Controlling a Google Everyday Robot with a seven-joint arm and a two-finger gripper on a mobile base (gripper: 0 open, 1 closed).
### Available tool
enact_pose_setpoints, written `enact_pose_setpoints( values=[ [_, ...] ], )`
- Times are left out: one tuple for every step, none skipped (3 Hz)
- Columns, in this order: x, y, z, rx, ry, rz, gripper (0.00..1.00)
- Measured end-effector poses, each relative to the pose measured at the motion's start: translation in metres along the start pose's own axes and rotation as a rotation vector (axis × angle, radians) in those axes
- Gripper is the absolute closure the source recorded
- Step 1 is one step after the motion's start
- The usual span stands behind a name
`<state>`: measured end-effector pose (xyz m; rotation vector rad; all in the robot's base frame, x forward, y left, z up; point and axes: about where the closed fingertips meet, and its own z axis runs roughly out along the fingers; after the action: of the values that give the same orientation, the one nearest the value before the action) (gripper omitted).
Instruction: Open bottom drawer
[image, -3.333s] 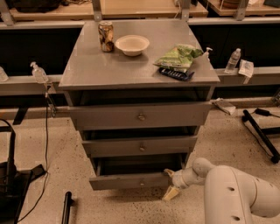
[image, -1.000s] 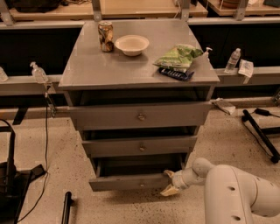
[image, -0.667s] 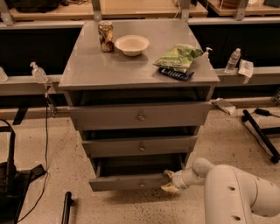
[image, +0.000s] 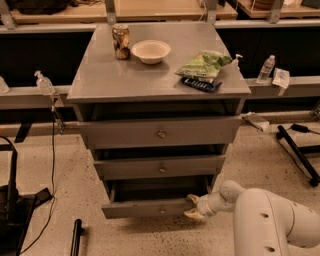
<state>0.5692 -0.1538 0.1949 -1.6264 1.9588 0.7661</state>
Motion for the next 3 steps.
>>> enact_pose_setpoints(
  values=[
    [0.0000, 0.0000, 0.0000, 0.000, 0.000, 0.000, 0.51],
    [0.0000, 0.0000, 0.0000, 0.000, 0.000, 0.000, 0.29],
    [0.0000, 0.0001, 0.0001, 0.000, 0.000, 0.000, 0.05]
  ],
)
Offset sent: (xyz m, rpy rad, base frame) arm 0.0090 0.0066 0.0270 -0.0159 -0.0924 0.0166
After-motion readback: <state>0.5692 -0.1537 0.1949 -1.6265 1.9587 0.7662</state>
